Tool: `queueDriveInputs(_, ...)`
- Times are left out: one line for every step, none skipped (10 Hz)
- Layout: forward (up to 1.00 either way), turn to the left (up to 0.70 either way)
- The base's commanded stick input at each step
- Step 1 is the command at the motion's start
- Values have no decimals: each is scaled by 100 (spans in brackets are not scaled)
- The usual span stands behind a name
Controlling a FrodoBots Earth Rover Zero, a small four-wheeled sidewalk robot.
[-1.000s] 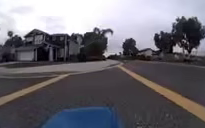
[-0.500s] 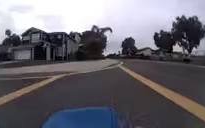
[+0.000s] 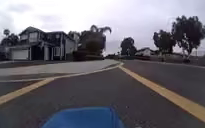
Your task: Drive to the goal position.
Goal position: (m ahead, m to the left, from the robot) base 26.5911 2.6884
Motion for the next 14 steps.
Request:
queueDriveInputs(70, 0)
queueDriveInputs(70, 0)
queueDriveInputs(70, 0)
queueDriveInputs(70, 0)
queueDriveInputs(70, 0)
queueDriveInputs(70, 0)
queueDriveInputs(70, 0)
queueDriveInputs(70, 0)
queueDriveInputs(70, 0)
queueDriveInputs(70, 0)
queueDriveInputs(70, 0)
queueDriveInputs(70, 11)
queueDriveInputs(70, 27)
queueDriveInputs(70, 27)
